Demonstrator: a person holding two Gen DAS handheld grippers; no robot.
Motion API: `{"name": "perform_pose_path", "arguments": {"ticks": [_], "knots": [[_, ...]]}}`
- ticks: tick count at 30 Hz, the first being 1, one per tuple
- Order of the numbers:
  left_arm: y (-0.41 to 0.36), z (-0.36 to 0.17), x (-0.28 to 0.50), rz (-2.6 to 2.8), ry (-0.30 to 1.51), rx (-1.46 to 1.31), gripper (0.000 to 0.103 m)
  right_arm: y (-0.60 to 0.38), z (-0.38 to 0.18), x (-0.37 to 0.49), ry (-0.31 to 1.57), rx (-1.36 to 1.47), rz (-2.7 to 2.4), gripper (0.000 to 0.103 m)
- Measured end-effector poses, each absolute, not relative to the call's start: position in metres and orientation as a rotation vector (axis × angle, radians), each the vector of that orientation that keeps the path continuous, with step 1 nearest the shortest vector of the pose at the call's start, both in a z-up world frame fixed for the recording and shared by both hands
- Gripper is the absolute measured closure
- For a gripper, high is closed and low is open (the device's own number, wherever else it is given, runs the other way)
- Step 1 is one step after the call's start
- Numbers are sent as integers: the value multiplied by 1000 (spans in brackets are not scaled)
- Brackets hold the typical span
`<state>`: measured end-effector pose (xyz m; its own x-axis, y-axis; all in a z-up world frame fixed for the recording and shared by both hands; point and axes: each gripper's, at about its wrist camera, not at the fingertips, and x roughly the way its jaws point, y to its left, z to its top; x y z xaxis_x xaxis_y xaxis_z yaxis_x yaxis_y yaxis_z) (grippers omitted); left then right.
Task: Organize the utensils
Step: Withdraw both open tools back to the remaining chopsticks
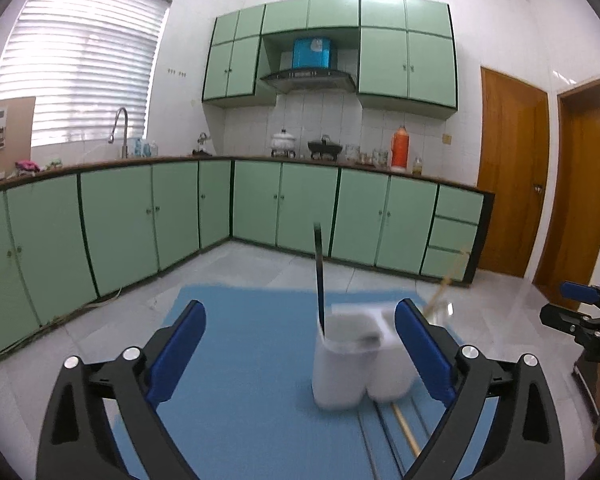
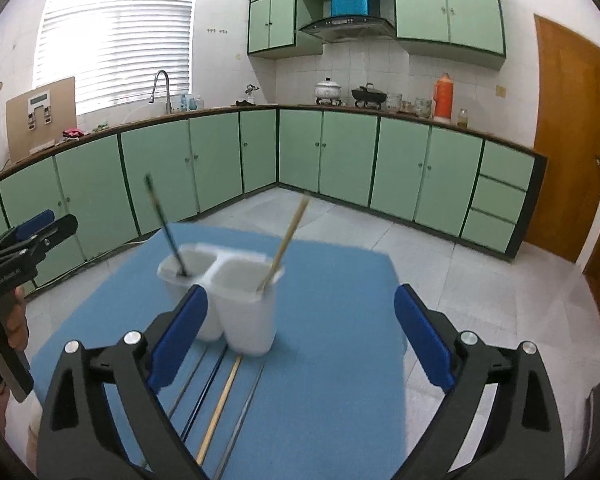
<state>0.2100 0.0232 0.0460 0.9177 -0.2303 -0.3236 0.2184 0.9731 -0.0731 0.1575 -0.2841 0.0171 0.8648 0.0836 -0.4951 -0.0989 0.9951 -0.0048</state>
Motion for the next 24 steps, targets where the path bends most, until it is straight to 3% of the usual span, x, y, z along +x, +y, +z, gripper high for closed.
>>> {"name": "perform_pose_path", "arguments": {"ticks": [15, 24], "knots": [[7, -61, 109, -188, 436, 63, 9, -240, -106, 58, 579, -14, 5, 12], [-3, -99, 71, -186, 419, 109, 10, -231, -150, 24, 565, 39, -45, 39]]}}
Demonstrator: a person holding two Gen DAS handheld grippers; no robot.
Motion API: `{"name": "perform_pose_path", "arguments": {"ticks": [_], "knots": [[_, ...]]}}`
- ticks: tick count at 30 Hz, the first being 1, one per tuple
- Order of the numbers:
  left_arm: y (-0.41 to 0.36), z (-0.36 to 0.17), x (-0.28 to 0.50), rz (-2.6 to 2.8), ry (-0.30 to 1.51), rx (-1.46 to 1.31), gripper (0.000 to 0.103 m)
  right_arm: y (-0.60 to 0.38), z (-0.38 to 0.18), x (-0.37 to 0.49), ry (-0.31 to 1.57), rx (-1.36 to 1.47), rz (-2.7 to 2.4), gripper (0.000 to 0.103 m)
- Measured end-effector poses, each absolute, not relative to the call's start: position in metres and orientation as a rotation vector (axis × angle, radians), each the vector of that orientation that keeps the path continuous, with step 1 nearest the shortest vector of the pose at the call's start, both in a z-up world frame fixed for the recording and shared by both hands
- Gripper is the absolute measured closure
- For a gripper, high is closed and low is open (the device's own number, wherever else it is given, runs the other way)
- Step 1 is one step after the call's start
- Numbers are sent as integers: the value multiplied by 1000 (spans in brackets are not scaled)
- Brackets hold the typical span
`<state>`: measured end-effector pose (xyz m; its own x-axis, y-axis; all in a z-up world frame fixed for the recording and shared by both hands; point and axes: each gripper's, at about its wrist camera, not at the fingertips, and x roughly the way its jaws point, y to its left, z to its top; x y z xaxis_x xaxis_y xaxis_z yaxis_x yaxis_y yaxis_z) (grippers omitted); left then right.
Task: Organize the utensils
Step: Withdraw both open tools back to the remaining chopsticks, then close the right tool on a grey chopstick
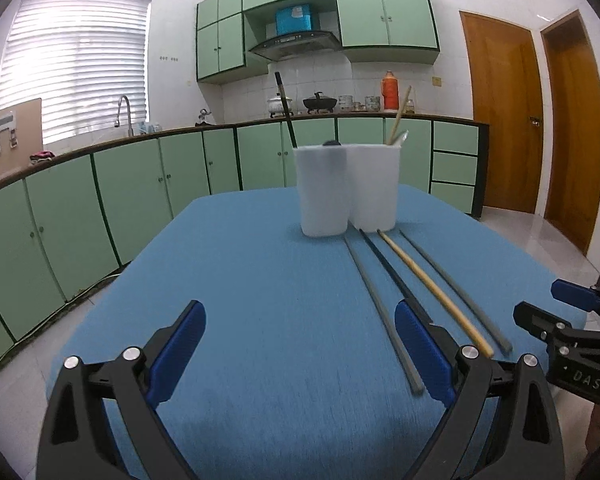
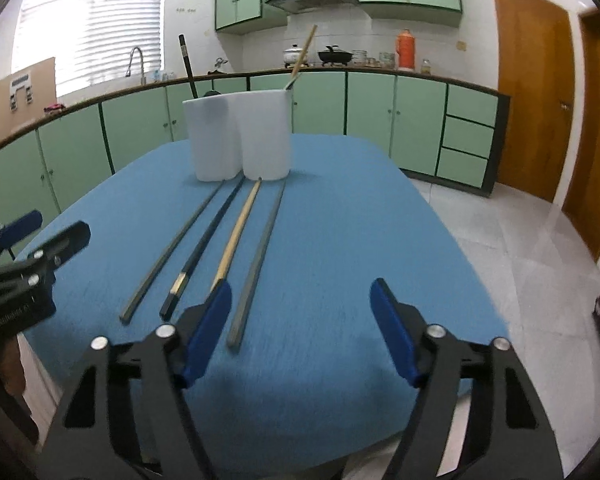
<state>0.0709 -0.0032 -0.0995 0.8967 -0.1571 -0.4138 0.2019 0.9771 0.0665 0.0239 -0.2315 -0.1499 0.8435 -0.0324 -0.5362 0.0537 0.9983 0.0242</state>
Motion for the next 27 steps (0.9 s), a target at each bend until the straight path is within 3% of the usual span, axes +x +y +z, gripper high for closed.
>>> {"name": "perform_pose_path", "arguments": {"ticks": [7, 18, 27], "knots": [[-2, -111, 64, -190, 428, 91, 10, -219, -160, 13, 536, 34, -30, 52], [1, -122, 54, -187, 439, 81, 10, -199, -173, 14, 509, -24, -37, 79], [0, -124, 54, -189, 438, 65, 10, -187, -184, 17, 429, -66, -73, 91]]}}
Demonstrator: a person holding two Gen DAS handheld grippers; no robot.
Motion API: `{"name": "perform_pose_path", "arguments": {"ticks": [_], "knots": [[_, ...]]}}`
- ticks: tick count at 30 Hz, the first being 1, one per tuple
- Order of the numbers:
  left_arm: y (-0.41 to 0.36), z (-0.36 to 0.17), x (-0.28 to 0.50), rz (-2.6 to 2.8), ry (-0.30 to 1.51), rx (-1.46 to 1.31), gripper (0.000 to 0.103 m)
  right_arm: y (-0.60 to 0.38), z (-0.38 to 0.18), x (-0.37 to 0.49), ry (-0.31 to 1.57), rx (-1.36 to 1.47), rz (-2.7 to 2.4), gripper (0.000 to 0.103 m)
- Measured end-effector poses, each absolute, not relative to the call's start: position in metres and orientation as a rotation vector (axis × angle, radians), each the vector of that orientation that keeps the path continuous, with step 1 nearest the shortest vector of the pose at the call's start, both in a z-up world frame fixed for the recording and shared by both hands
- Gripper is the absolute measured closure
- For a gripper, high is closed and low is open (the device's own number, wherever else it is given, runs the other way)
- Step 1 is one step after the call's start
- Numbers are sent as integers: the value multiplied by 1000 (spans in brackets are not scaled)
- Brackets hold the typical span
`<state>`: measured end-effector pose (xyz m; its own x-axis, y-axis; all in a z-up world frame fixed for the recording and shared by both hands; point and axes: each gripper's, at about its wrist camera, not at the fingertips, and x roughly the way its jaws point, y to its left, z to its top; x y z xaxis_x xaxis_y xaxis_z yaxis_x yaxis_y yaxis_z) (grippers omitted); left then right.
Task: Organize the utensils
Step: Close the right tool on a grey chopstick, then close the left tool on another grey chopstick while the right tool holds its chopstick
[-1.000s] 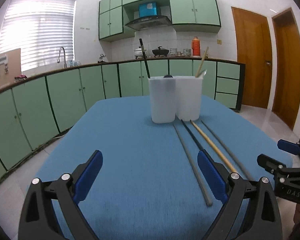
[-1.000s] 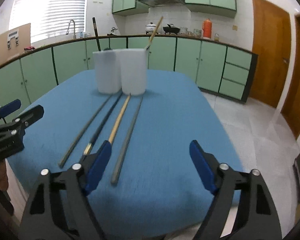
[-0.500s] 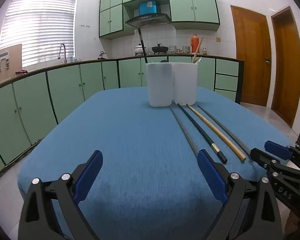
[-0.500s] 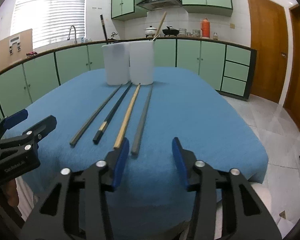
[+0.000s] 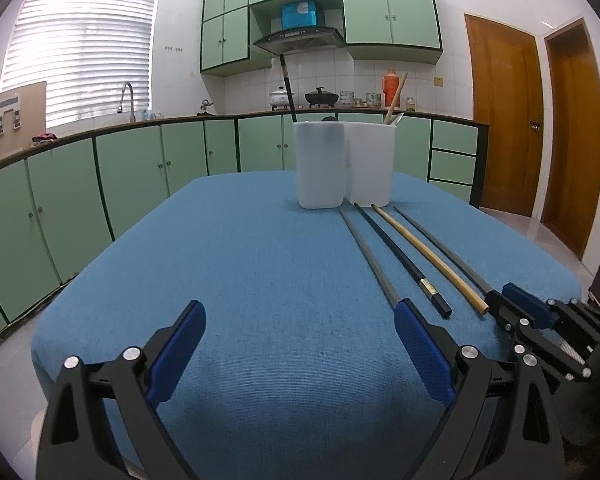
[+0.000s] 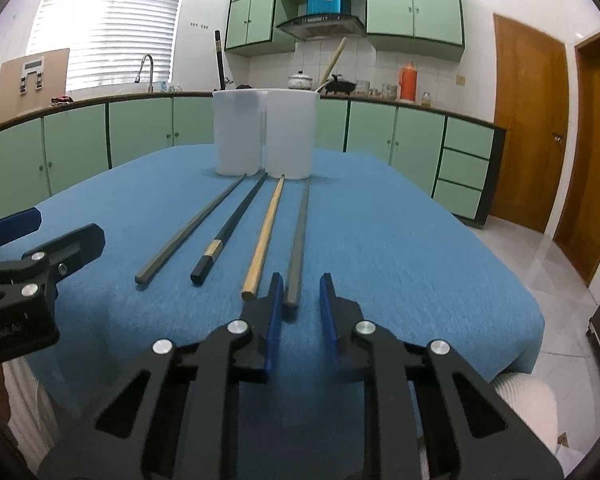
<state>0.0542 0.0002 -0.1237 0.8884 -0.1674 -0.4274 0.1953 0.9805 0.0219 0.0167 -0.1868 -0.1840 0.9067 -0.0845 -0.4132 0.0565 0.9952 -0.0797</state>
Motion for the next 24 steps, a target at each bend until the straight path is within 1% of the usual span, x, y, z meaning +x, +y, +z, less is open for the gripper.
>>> {"name": "perform_pose_path", "arguments": {"ticks": [3, 9, 11, 13, 15, 19, 21, 22, 24], "knots": [[0, -124, 54, -190, 438, 56, 10, -183, -185, 17, 417, -78, -78, 95], [-6, -123, 53, -213, 440, 47, 10, -193, -182, 16, 419, -38, -110, 96], [-11, -123, 53, -233, 446, 48, 13, -201, -181, 15, 427, -8, -122, 96], [-17, -124, 54, -249, 456, 48, 17, -207, -180, 14, 429, 3, -128, 96], [-24, -127, 56, -261, 470, 54, 25, -210, -180, 11, 430, 8, -128, 96], [-37, -135, 58, -281, 500, 69, 36, -216, -179, 9, 431, 16, -126, 96], [-42, -139, 59, -288, 512, 75, 45, -219, -180, 8, 433, 21, -124, 96], [-45, -140, 58, -284, 507, 82, 47, -219, -180, 7, 433, 23, -124, 96], [-48, -141, 56, -285, 500, 92, 55, -220, -180, 7, 433, 26, -121, 96]]}}
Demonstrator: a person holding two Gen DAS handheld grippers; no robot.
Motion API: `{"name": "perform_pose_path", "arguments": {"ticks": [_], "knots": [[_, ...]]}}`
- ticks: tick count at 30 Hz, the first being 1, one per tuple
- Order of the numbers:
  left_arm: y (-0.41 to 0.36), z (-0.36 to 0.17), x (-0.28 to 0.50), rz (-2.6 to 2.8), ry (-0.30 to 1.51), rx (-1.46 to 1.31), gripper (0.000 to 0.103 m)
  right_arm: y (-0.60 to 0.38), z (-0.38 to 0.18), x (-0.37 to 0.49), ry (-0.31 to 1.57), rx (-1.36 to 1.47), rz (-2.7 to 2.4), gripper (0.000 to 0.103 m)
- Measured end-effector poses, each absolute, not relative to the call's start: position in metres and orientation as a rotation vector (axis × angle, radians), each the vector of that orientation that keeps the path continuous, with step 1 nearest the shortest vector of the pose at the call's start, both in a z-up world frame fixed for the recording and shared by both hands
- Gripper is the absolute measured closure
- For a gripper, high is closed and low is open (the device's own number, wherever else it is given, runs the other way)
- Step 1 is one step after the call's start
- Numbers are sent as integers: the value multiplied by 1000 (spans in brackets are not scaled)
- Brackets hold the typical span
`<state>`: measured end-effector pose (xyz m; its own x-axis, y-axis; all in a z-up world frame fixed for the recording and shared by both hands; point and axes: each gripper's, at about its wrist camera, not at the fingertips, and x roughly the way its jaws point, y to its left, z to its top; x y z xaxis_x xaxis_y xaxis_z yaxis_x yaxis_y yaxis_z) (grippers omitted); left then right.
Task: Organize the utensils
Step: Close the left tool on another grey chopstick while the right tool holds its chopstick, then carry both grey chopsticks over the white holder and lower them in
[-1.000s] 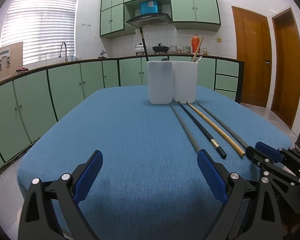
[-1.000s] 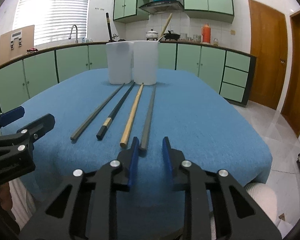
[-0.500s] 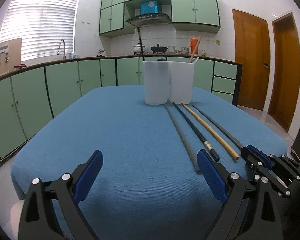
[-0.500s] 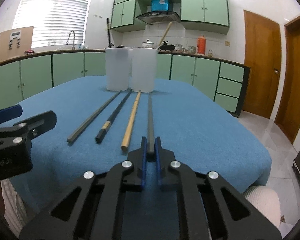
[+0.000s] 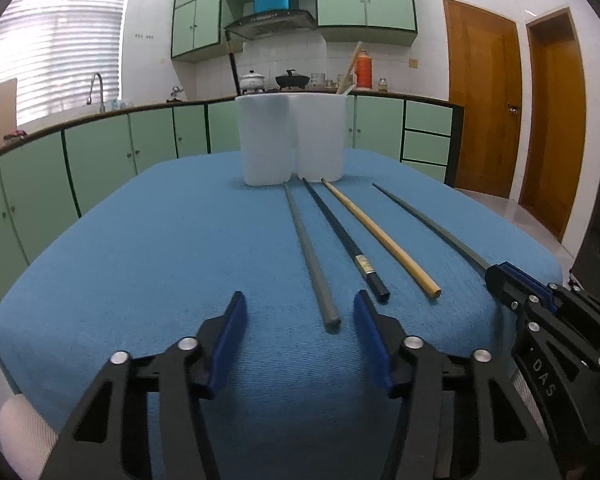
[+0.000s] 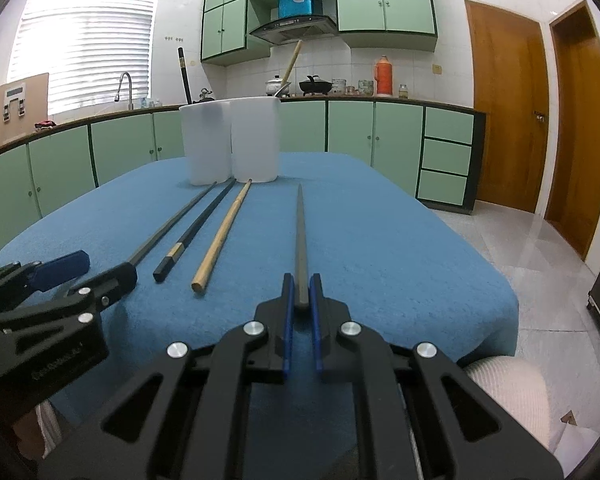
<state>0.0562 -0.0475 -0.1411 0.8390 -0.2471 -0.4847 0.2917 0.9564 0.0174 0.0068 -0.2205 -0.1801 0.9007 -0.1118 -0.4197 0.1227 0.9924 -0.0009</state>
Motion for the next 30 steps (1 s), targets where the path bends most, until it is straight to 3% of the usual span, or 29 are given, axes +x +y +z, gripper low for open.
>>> {"name": "perform_pose_path", "arguments": {"ticks": [9, 21, 30], "knots": [[-64, -141, 51, -320, 487, 91, 93, -223, -179, 4, 427, 40, -119, 96], [-53, -127, 46, -272, 469, 43, 96, -229, -170, -4, 391, 29, -136, 96], [-39, -82, 27, -274, 347, 39, 96, -235, -131, -9, 322, 6, -90, 97]]}}
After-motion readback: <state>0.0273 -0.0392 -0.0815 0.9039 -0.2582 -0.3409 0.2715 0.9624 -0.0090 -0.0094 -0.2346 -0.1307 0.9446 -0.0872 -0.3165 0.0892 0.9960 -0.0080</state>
